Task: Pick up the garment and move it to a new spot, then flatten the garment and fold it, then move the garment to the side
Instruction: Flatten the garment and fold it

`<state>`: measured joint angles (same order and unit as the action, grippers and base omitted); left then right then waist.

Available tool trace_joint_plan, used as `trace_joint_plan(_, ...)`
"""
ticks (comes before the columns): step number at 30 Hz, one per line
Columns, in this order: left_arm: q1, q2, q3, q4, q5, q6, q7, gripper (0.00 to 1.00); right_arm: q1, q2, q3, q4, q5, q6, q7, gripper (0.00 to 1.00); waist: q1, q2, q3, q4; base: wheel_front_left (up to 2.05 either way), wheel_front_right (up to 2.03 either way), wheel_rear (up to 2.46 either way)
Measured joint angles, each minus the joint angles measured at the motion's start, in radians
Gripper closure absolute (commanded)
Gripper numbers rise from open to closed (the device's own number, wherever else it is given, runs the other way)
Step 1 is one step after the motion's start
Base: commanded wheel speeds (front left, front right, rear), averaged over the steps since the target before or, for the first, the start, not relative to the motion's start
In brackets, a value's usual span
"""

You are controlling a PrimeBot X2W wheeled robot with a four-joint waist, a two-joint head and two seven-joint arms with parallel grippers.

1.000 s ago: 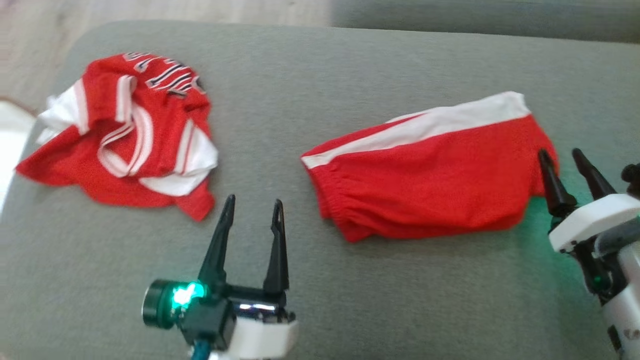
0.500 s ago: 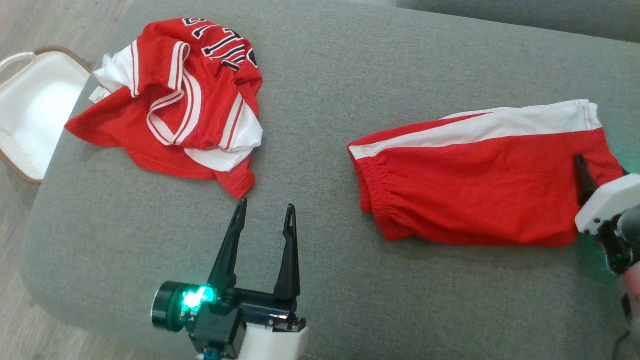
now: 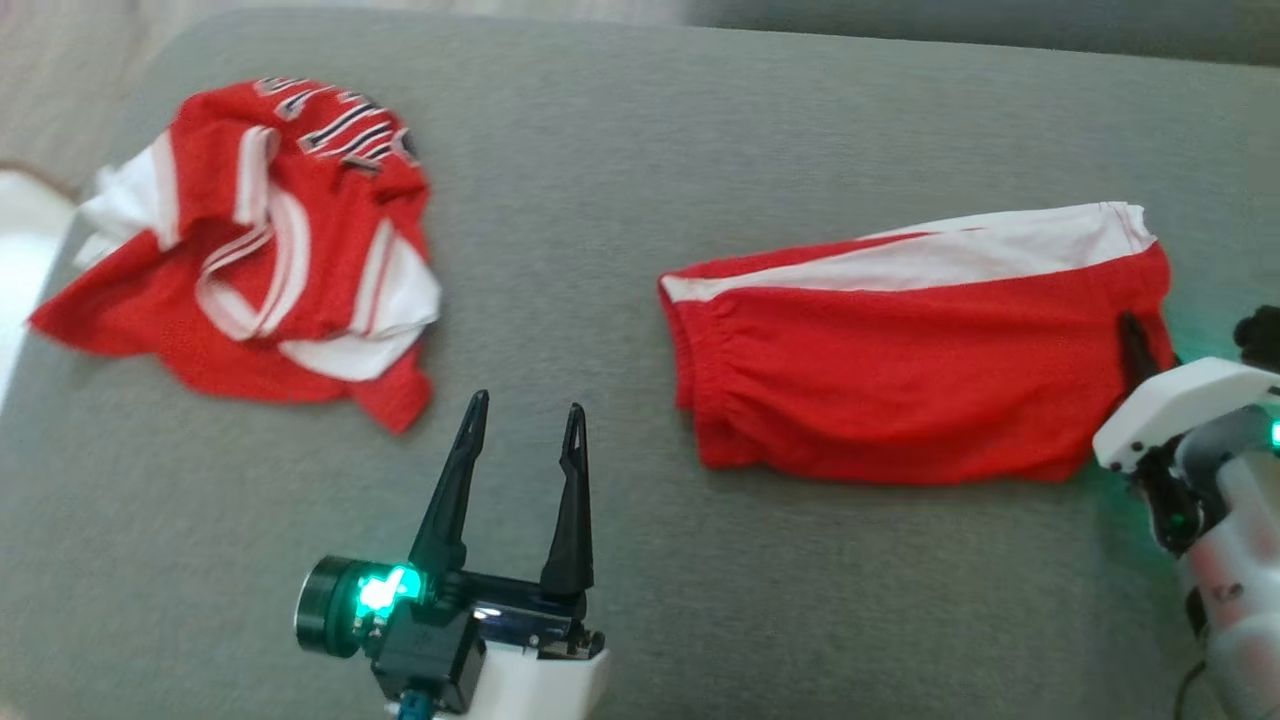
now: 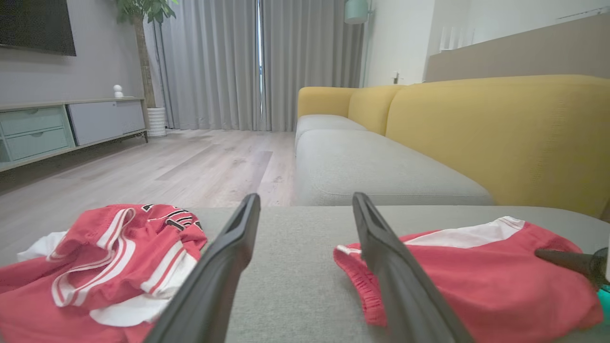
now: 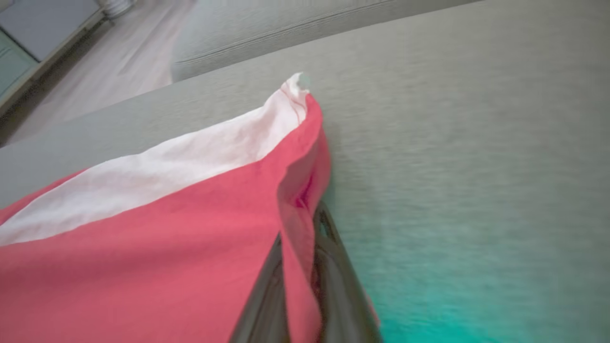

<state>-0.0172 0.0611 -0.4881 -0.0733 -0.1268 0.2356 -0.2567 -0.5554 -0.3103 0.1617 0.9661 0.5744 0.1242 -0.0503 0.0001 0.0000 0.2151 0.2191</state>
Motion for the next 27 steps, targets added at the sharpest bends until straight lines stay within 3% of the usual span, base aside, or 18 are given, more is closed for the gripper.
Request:
trace_joint_plan(11, 0.0, -0.002, 0.002, 0.0, 0.003, -0.016, 0.0, 0.0, -0.031, -0.124, -0.007, 0.035, -0.03, 0.0, -0.065, 1.0, 0.0, 0.0, -0.026, -0.178, 0.0, 0.0, 0.0)
trace_joint_plan(15, 0.0, -0.003, 0.001, 0.003, 0.003, -0.017, 0.0, 0.0, -0.031, -0.138, -0.007, 0.011, -0.021, 0.0, -0.075, 1.0, 0.0, 0.0, -0.031, -0.22, 0.0, 0.0, 0.0)
trace_joint_plan(20, 0.0, -0.003, -0.001, 0.016, 0.001, -0.023, 0.0, 0.0, -0.039, -0.118, 0.013, -0.102, 0.02, 0.0, -0.077, 1.0, -0.0001, 0.0, -0.048, -0.228, 0.0, 0.0, 0.0)
trace_joint_plan(27, 0.003, -0.003, -0.007, 0.039, -0.016, -0.033, 0.0, 0.0, -0.017, -0.07, 0.055, -0.355, 0.061, 0.0, -0.057, 1.0, -0.0001, 0.0, -0.08, -0.187, 0.0, 0.0, 0.0)
